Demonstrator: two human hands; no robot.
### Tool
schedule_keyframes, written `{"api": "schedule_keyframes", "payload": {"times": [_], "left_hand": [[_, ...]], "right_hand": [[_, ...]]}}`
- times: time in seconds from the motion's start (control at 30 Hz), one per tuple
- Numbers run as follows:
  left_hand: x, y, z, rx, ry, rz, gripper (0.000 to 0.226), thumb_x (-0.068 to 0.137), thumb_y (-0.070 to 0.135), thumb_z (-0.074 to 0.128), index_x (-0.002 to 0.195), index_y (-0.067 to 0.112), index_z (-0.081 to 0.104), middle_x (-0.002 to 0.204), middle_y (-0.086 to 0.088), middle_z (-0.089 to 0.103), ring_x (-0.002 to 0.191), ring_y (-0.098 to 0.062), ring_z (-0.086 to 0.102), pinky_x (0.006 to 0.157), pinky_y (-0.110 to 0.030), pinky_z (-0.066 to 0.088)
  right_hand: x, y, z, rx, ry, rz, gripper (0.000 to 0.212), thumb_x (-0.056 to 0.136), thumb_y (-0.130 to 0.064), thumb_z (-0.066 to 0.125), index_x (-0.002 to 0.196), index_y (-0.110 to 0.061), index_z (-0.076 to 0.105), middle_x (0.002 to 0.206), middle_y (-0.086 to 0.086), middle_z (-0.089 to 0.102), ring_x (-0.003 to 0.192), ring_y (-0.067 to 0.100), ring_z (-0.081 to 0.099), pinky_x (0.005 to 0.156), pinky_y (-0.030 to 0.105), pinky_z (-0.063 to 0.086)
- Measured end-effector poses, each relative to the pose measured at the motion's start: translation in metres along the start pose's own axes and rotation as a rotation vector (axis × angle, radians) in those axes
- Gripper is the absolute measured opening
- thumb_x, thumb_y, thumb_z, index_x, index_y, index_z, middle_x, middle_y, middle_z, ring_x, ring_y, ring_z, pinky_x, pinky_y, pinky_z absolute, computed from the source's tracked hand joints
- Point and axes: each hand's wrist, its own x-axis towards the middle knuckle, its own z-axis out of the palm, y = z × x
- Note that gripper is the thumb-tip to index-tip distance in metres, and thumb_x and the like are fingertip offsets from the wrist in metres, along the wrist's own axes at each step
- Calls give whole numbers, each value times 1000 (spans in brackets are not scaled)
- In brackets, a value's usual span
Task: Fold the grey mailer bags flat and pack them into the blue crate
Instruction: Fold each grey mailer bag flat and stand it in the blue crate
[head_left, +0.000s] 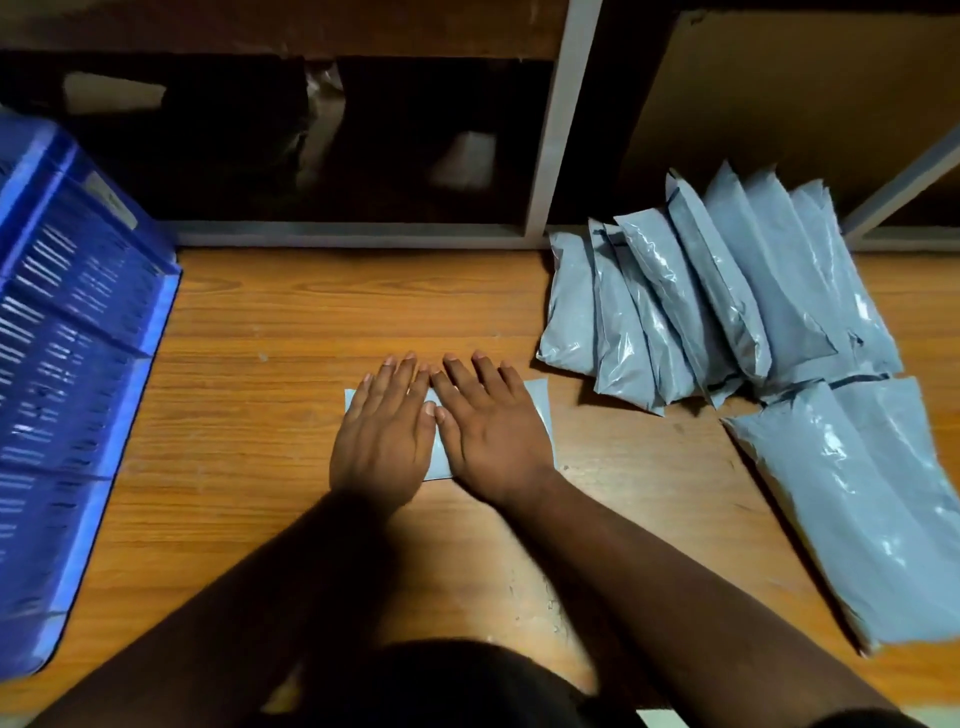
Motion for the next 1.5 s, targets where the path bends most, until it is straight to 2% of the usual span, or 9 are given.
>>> {"api": "schedule_keyframes", "payload": {"times": [0.33,0.57,0.63,0.73,0.83,1.0,1.17,1.33,1.5], "left_hand": [[6,0,11,48,46,25,50,106,26,34,149,6,50,158,-11,44,151,-31,32,124,-49,26],[6,-2,-8,-154,-57,-44,60,106,45,27,156,13,41,161,-4,40,151,-20,33,126,-45,21],[7,-3,-12,-224,-32,-30,54,105,42,37,150,16,50,156,-3,48,147,-18,39,125,-45,23],[5,1,-13,-219,-60,14,57,103,42,29,141,16,61,149,-3,57,146,-18,42,125,-43,23],[2,0,-13,-244,-97,5,64,104,46,19,149,15,53,155,0,49,150,-13,34,127,-38,19],[-3,2,-7,10,-101,51,63,108,43,11,157,12,37,163,-3,36,154,-18,25,127,-43,21],[-1,-2,-9,-34,-129,63,66,106,48,12,159,15,33,165,-1,32,155,-14,22,128,-36,13],[-20,-26,-10,19,-171,23,71,104,60,3,164,23,13,171,5,12,158,-14,3,129,-40,3],[-19,-21,-7,-32,-173,2,74,103,59,0,164,19,16,171,3,12,158,-16,2,129,-42,5]], "right_hand": [[7,1,6,-47,-116,10,56,110,-40,20,160,-19,34,168,3,30,157,34,17,125,54,14],[8,11,-7,157,-140,32,60,111,-45,20,161,-14,30,167,5,31,157,26,20,127,48,17],[10,12,-10,147,-127,36,58,111,-42,24,158,-10,34,163,9,38,154,28,28,126,46,20],[5,9,-6,84,-104,-2,57,109,-39,23,154,-10,44,158,10,47,149,31,38,124,48,26],[-1,8,-1,69,-56,11,56,109,-38,23,153,-11,48,158,8,47,148,31,39,123,49,27],[-1,7,3,9,-41,7,55,110,-36,23,155,-11,45,160,8,44,152,33,33,124,51,23],[-3,13,1,69,-50,-5,57,111,-39,23,153,-10,47,159,9,45,150,33,36,124,50,25],[-31,33,3,65,-6,43,58,112,-43,19,158,-13,38,162,6,41,152,26,32,126,45,20],[-34,31,2,75,-42,57,60,112,-43,14,161,-14,32,167,5,32,156,24,22,128,45,16]]}}
